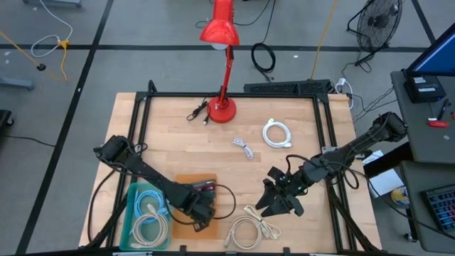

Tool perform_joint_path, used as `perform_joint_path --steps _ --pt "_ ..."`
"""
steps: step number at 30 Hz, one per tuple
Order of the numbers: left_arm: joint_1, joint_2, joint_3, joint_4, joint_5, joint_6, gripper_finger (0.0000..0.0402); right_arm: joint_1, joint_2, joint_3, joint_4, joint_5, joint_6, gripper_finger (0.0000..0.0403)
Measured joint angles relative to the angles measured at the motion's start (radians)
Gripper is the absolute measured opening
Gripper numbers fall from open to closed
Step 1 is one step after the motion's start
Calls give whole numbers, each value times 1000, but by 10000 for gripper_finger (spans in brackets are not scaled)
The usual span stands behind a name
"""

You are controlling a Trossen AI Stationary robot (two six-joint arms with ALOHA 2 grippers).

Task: Pick & Place USB Port
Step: Put the bottom brown USB cable into the blue bin

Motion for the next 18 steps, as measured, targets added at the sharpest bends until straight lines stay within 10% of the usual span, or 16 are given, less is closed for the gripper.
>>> perform_joint_path --steps 8,18 --pt "-1 -1 172 -182 -49 28 0 0 0 0 -1 0 -6 201" --pt "28 -3 483 -443 -366 -27 0 -36 0 1 -120 13 -8 201"
